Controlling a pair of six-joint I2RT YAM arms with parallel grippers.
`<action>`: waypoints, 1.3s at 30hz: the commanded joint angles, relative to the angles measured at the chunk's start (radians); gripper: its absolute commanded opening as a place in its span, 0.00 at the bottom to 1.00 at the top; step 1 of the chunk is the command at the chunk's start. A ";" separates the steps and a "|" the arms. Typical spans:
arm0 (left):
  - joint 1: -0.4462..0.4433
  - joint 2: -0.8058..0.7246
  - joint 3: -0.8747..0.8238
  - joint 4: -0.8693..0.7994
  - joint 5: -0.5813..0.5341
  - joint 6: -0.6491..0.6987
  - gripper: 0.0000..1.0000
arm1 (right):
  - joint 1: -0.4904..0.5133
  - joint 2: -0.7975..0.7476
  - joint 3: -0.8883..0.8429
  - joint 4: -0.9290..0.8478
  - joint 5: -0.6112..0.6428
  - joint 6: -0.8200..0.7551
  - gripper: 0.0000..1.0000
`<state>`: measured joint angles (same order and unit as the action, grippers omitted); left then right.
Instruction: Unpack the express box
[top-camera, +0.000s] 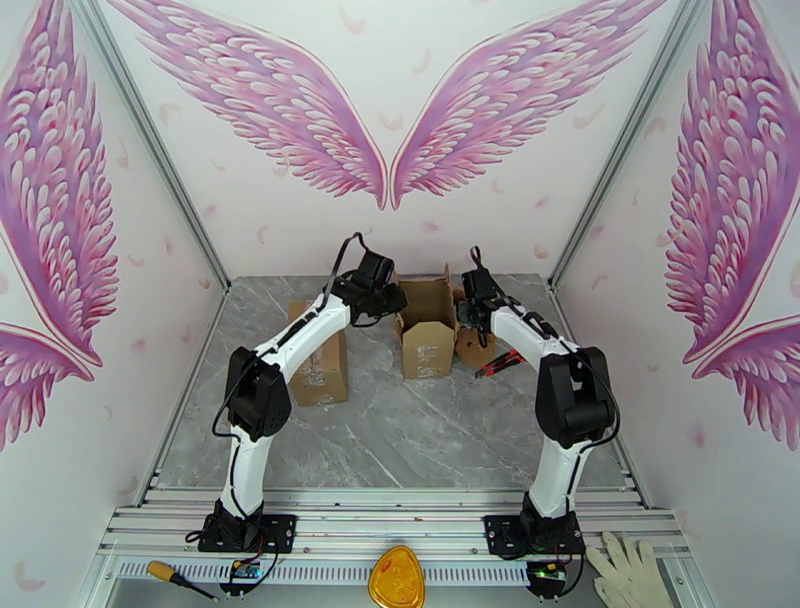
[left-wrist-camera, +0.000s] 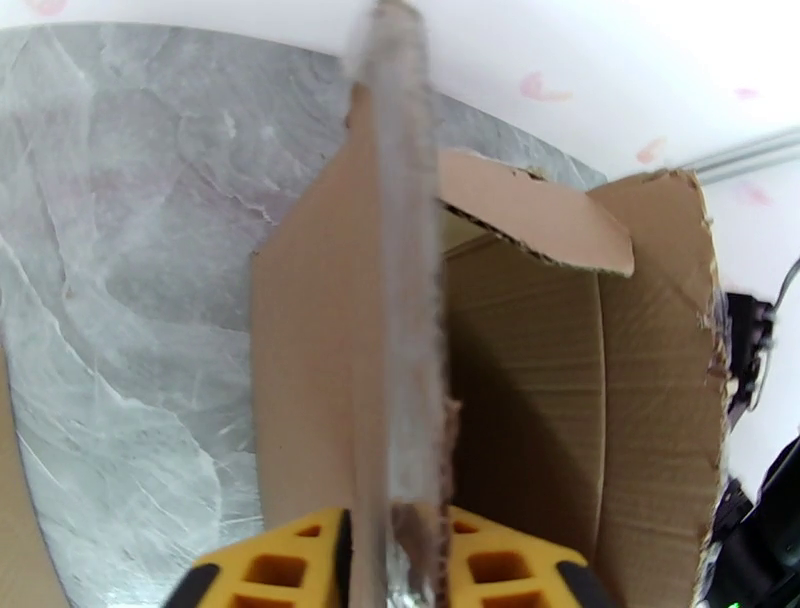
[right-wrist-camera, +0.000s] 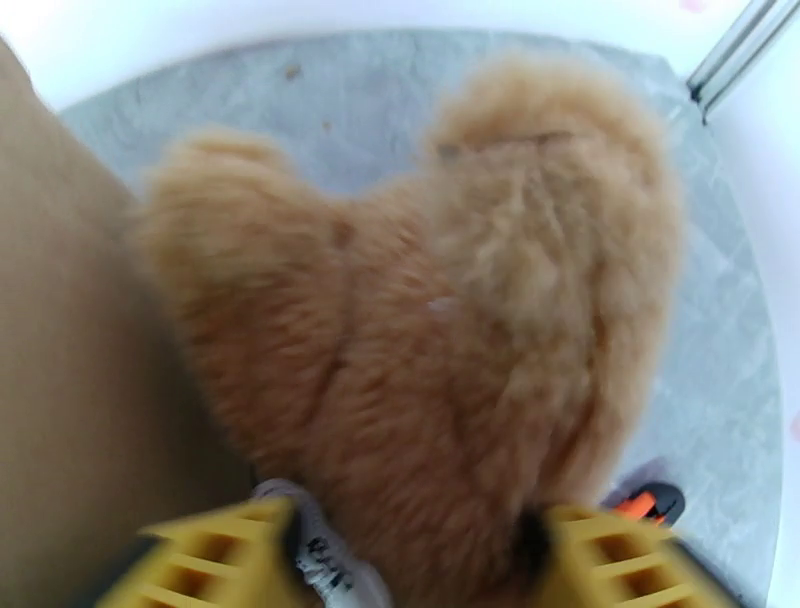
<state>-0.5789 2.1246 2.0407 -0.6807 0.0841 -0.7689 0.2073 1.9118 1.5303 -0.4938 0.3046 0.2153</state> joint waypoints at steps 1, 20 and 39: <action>-0.009 -0.002 0.045 -0.032 0.009 0.003 0.48 | -0.005 -0.084 0.023 -0.047 0.058 -0.013 0.91; -0.001 -0.326 -0.004 -0.153 -0.238 0.289 0.99 | 0.084 -0.435 0.073 -0.222 -0.022 -0.016 1.00; 0.539 -0.797 -0.809 -0.032 0.131 0.320 0.89 | 0.468 -0.299 0.254 -0.289 -0.198 0.122 0.96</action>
<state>-0.0525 1.3663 1.3010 -0.7639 0.1009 -0.4702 0.6601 1.5955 1.7756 -0.7506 0.1455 0.2966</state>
